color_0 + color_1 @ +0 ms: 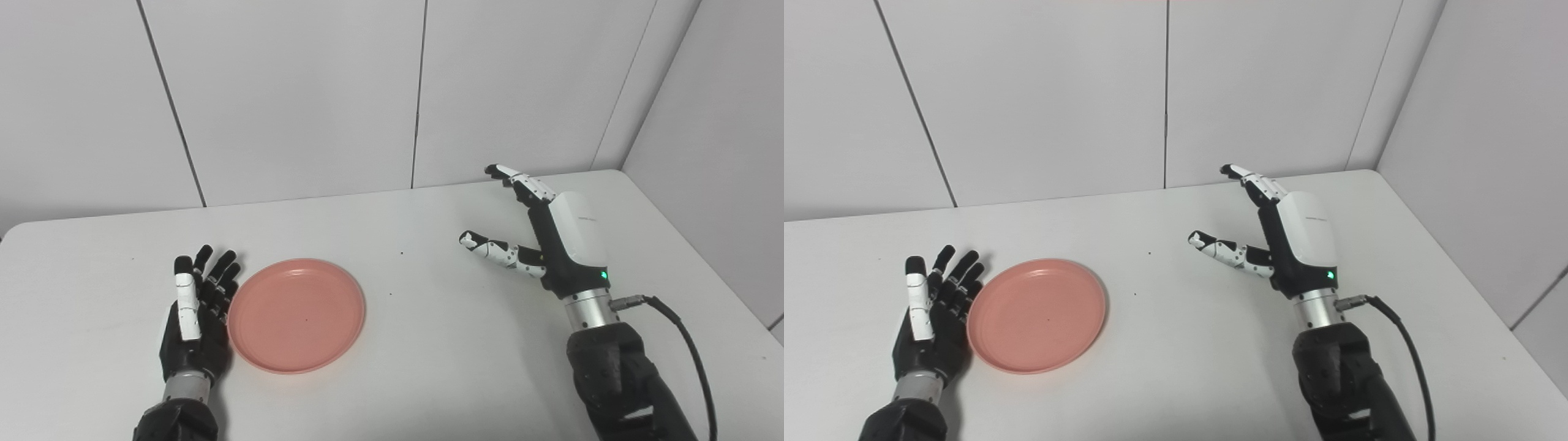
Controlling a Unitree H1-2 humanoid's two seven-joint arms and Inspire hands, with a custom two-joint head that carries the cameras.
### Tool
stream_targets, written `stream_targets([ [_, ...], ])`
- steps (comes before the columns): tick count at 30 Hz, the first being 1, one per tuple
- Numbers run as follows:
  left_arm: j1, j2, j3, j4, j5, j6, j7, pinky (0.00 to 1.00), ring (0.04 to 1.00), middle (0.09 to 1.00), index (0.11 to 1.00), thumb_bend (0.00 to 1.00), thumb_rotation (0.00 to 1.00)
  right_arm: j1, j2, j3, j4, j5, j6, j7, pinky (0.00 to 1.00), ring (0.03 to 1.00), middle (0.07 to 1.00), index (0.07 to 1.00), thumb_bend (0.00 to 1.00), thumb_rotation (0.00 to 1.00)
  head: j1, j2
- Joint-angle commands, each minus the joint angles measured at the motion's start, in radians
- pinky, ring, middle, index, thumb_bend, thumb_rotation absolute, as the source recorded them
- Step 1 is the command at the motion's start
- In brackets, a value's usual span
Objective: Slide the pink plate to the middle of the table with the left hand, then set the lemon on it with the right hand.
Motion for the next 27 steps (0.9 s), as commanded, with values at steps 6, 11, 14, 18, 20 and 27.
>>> stream_targets([
  [6,-0.01,0.0,-0.004,-0.011,0.006,0.001,0.003,1.0,0.909,0.863,0.918,0.83,0.84,-0.068,-0.085,-0.04,0.042,-0.04,-0.028,-0.027,0.67,0.766,0.812,0.8,0.78,0.89,-0.002,-0.002],
  [11,-0.009,0.005,-0.004,-0.002,0.0,-0.003,-0.009,1.0,0.912,0.873,0.937,0.84,0.84,-0.081,-0.127,-0.056,0.117,-0.057,-0.054,-0.08,0.67,0.762,0.794,0.779,0.79,0.86,-0.002,-0.002],
  [14,-0.009,0.0,-0.001,-0.005,0.0,-0.003,-0.005,1.0,0.907,0.87,0.931,0.83,0.84,-0.087,-0.157,-0.044,0.129,-0.098,-0.021,-0.057,0.71,0.781,0.8,0.787,0.8,0.88,-0.002,-0.002],
  [18,-0.008,-0.003,-0.002,-0.004,0.004,-0.002,-0.003,0.99,0.9,0.863,0.929,0.83,0.84,-0.102,-0.189,-0.036,0.145,-0.142,0.025,0.005,0.8,0.803,0.8,0.773,0.86,0.86,0.001,-0.003],
  [20,-0.008,-0.003,-0.003,-0.004,0.006,-0.001,-0.002,0.99,0.9,0.862,0.932,0.83,0.84,-0.114,-0.206,-0.032,0.172,-0.159,0.033,0.028,0.8,0.805,0.8,0.771,0.86,0.86,0.001,-0.003],
  [27,-0.009,-0.006,-0.004,-0.006,0.008,-0.001,0.001,0.98,0.892,0.857,0.931,0.83,0.84,-0.125,-0.215,-0.031,0.213,-0.155,0.078,0.099,0.76,0.793,0.794,0.762,0.88,0.84,0.002,-0.003],
])
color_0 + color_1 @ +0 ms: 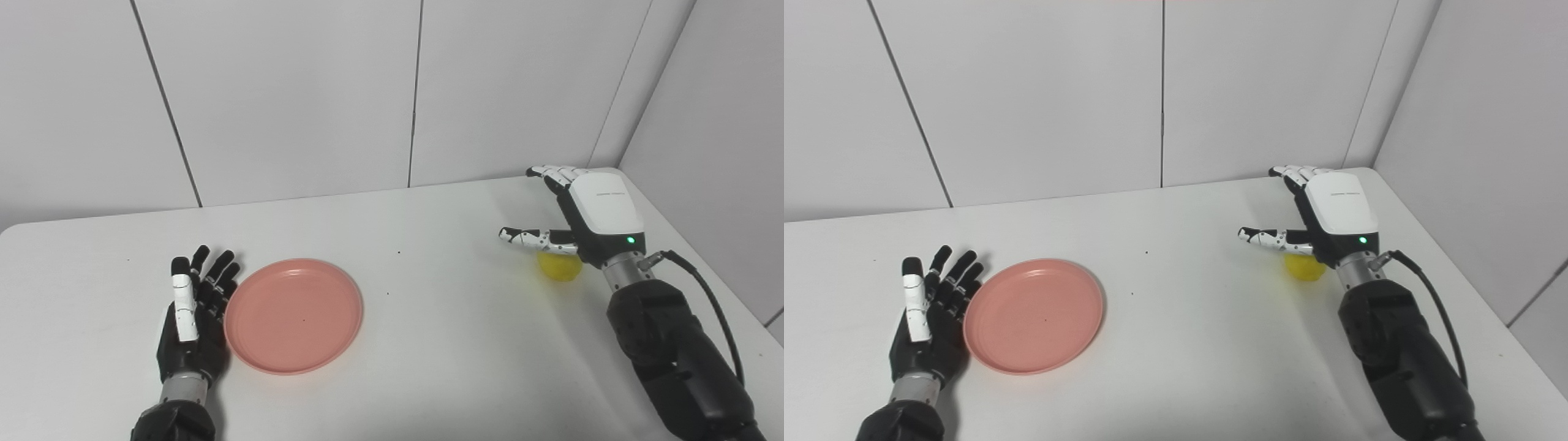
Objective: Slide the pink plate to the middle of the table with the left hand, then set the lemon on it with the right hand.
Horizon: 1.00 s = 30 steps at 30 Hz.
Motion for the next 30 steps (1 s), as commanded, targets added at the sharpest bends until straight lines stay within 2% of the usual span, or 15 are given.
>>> stream_targets([
  [1,-0.01,-0.005,-0.003,-0.005,0.006,0.001,0.01,0.98,0.891,0.857,0.93,0.83,0.84,-0.037,-0.021,-0.014,0.003,0.006,0.038,0.004,0.76,0.792,0.793,0.761,0.88,0.84,-0.001,0.0],
  [2,-0.01,-0.004,-0.003,-0.006,0.006,0.003,0.01,0.98,0.892,0.86,0.934,0.83,0.84,-0.035,-0.022,-0.013,0.014,0.006,0.037,0.005,0.72,0.772,0.781,0.752,0.88,0.83,-0.001,0.0],
  [9,-0.011,-0.004,-0.005,-0.008,0.003,0.004,0.01,0.98,0.895,0.867,0.936,0.82,0.84,-0.024,-0.028,0.006,0.054,0.001,0.057,0.017,0.67,0.74,0.762,0.748,0.87,0.82,0.005,0.0],
  [21,-0.013,-0.002,-0.008,-0.017,0.006,0.014,0.015,0.96,0.889,0.862,0.932,0.83,0.83,-0.031,-0.031,0.012,0.104,0.031,0.118,0.066,0.61,0.749,0.776,0.763,0.86,0.82,0.005,0.002],
  [30,-0.006,-0.003,-0.013,-0.028,0.011,0.02,0.019,0.95,0.887,0.862,0.938,0.81,0.84,-0.036,-0.069,0.04,0.165,0.033,0.093,0.066,0.62,0.744,0.775,0.764,0.86,0.81,0.01,0.006],
])
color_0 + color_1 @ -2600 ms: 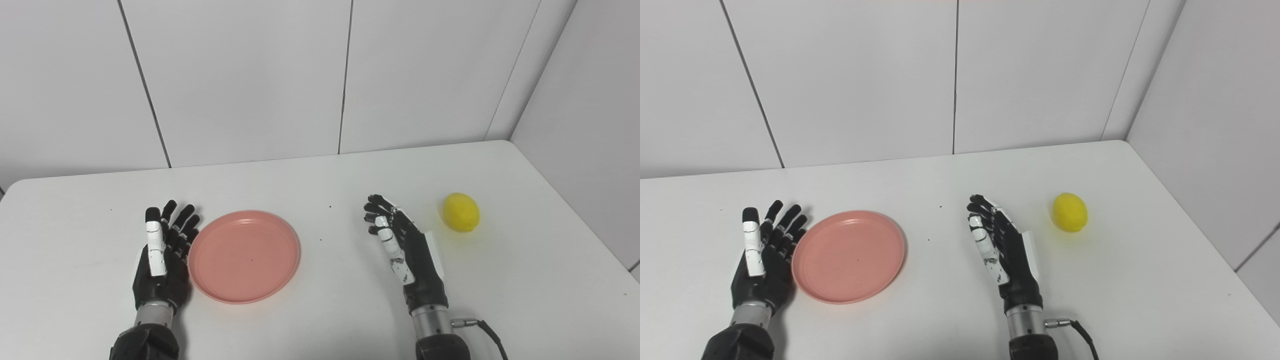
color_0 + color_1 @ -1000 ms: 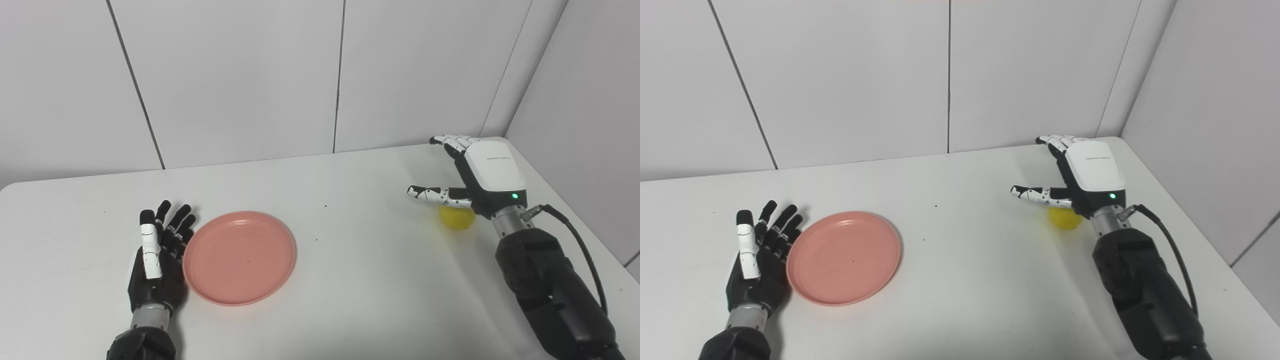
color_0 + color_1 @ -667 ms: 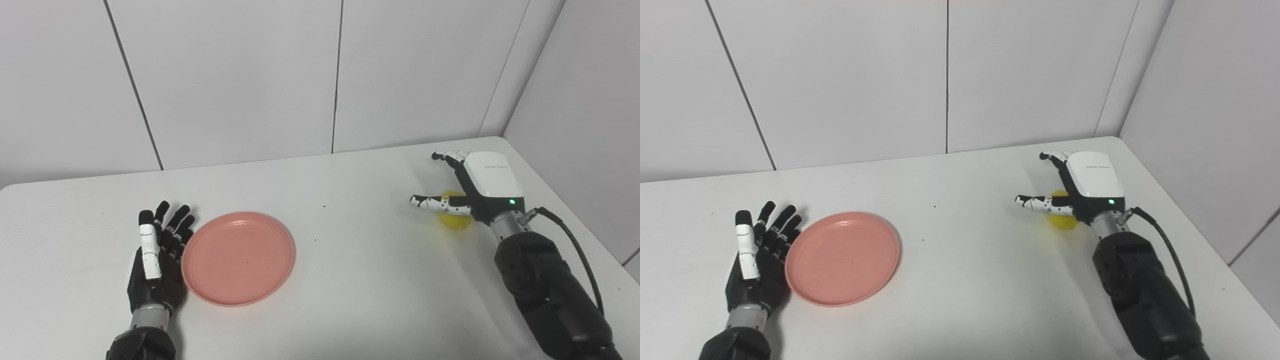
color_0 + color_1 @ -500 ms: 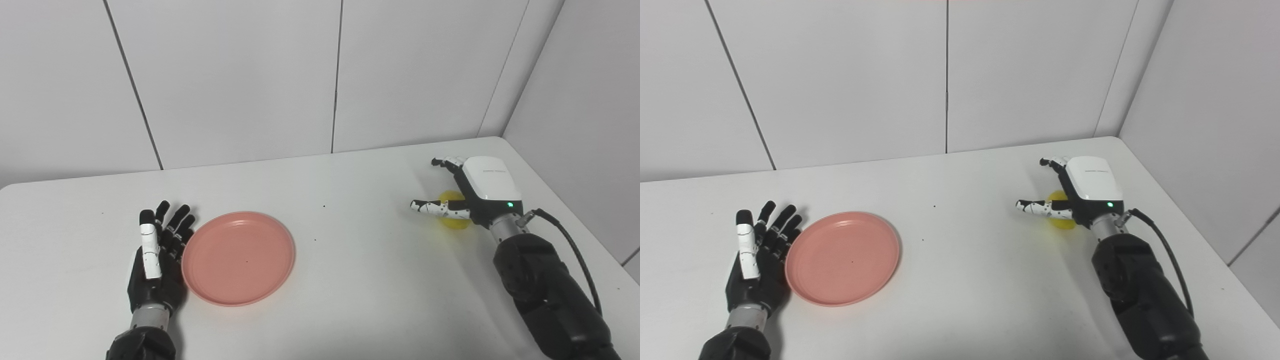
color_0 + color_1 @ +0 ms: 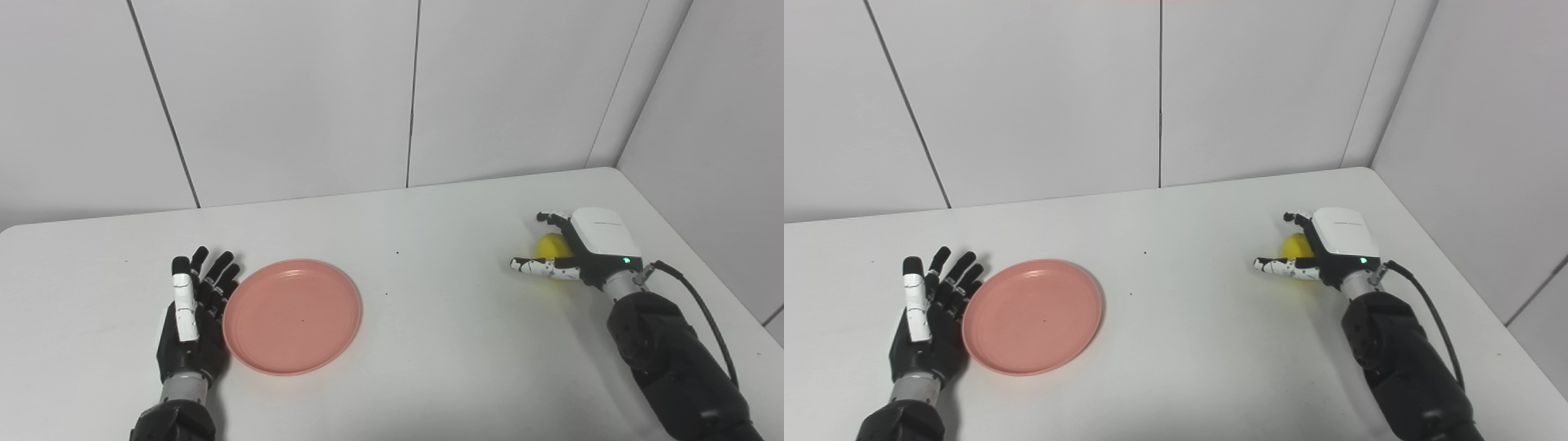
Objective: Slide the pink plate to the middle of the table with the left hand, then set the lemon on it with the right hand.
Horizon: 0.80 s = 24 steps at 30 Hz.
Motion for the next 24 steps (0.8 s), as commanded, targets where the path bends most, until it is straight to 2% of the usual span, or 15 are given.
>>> stream_targets([
  [1,-0.006,-0.003,-0.006,-0.018,0.006,0.008,0.004,0.95,0.886,0.859,0.938,0.82,0.84,-0.037,-0.044,-0.002,-0.006,0.002,-0.007,-0.021,0.62,0.749,0.778,0.767,0.86,0.81,0.001,0.001],
  [13,0.001,-0.005,-0.007,-0.023,0.005,0.014,0.004,0.95,0.88,0.853,0.938,0.82,0.83,-0.026,-0.05,0.02,0.025,0.038,-0.008,-0.019,0.63,0.749,0.782,0.768,0.87,0.8,0.007,0.008],
  [18,0.004,-0.006,-0.008,-0.032,0.004,0.019,0.004,0.94,0.876,0.85,0.936,0.82,0.83,-0.015,-0.034,0.014,0.051,0.075,-0.024,-0.06,0.57,0.687,0.739,0.736,0.85,0.74,0.01,0.01],
  [20,0.004,-0.005,-0.009,-0.033,0.005,0.019,0.004,0.95,0.877,0.853,0.936,0.81,0.84,-0.01,-0.023,0.006,0.066,0.104,-0.047,-0.099,0.53,0.638,0.701,0.71,0.84,0.68,0.01,0.012],
  [24,0.003,-0.004,-0.008,-0.034,0.002,0.024,0.003,0.95,0.881,0.856,0.94,0.81,0.83,-0.006,-0.008,0.003,0.111,0.148,-0.113,-0.193,0.45,0.525,0.585,0.607,0.79,0.48,0.01,0.014],
])
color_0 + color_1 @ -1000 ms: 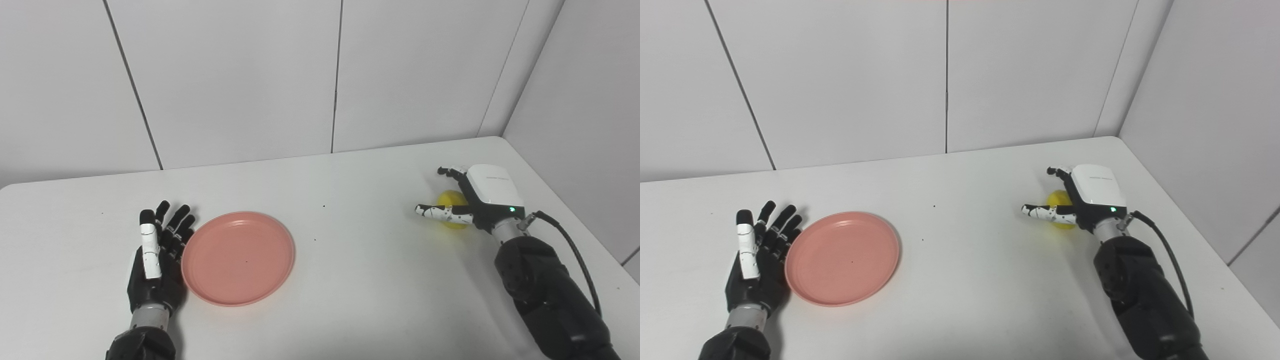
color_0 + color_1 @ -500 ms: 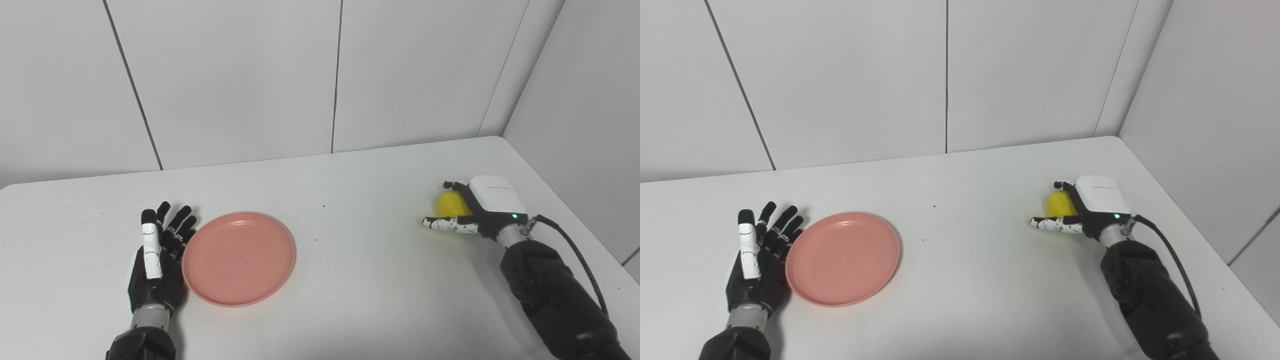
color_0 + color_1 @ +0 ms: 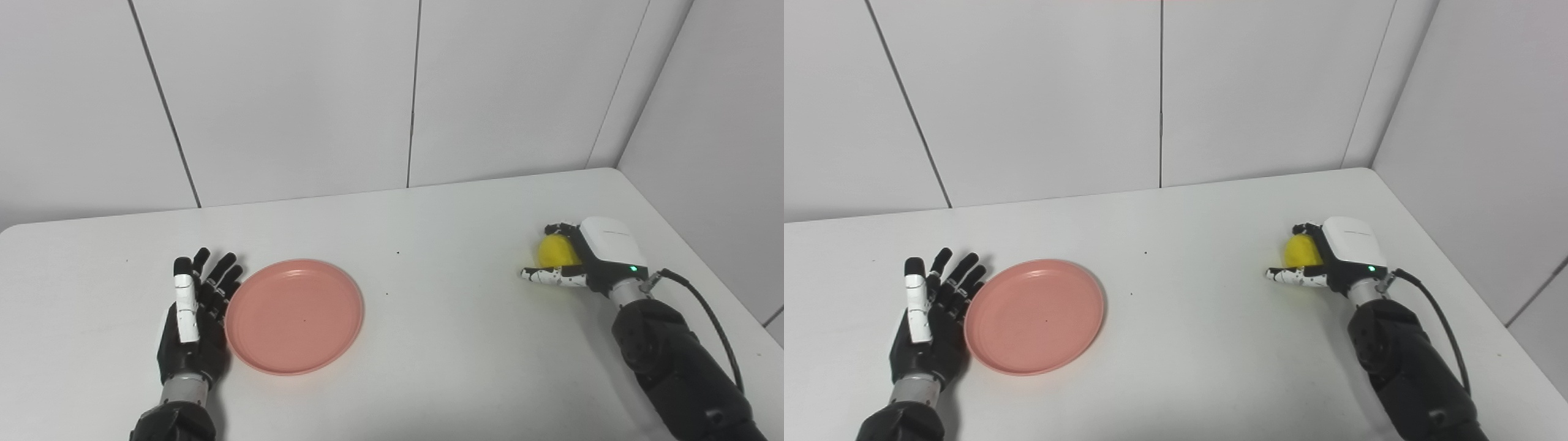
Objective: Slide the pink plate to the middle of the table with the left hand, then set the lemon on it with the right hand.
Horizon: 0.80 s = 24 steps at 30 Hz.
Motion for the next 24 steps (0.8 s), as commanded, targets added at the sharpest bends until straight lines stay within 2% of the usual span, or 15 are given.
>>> stream_targets([
  [1,-0.004,-0.002,-0.006,-0.019,0.003,0.012,0.002,0.95,0.881,0.857,0.94,0.82,0.84,-0.006,-0.002,-0.008,0.016,0.031,-0.065,-0.049,0.44,0.503,0.563,0.585,0.77,0.45,0.001,0.001],
  [3,-0.004,-0.001,-0.008,-0.02,0.005,0.012,0.002,0.94,0.881,0.858,0.94,0.82,0.84,-0.008,0.002,-0.002,0.034,0.046,-0.077,-0.068,0.4,0.459,0.523,0.549,0.74,0.4,0.002,0.002],
  [4,-0.004,-0.001,-0.008,-0.02,0.006,0.012,0.001,0.94,0.88,0.856,0.938,0.82,0.84,-0.008,0.002,0.002,0.039,0.052,-0.079,-0.075,0.34,0.405,0.479,0.527,0.72,0.37,0.002,0.002],
  [10,-0.002,-0.004,-0.006,-0.022,0.003,0.012,0.003,0.94,0.878,0.853,0.939,0.82,0.83,-0.013,-0.005,0.016,0.077,0.1,-0.126,-0.091,0.22,0.27,0.35,0.45,0.62,0.34,0.005,0.007],
  [13,-0.002,-0.004,-0.008,-0.023,0.003,0.013,0.002,0.94,0.881,0.857,0.94,0.81,0.83,-0.013,-0.009,0.02,0.093,0.116,-0.14,-0.093,0.22,0.269,0.346,0.439,0.59,0.35,0.005,0.008],
  [17,-0.003,-0.005,-0.006,-0.018,0.0,0.013,0.001,0.94,0.883,0.86,0.94,0.82,0.83,-0.013,-0.013,0.025,0.094,0.127,-0.125,-0.076,0.24,0.295,0.371,0.452,0.56,0.39,0.007,0.007],
  [22,-0.002,-0.006,-0.009,-0.022,0.001,0.015,0.001,0.93,0.884,0.865,0.942,0.82,0.83,-0.008,-0.022,0.031,0.074,0.136,-0.13,-0.069,0.23,0.283,0.356,0.425,0.56,0.37,0.009,0.007],
  [24,-0.002,-0.008,-0.009,-0.021,-0.002,0.012,0.0,0.93,0.886,0.866,0.942,0.82,0.83,-0.009,-0.027,0.033,0.059,0.14,-0.123,-0.058,0.25,0.303,0.378,0.452,0.56,0.39,0.011,0.007],
])
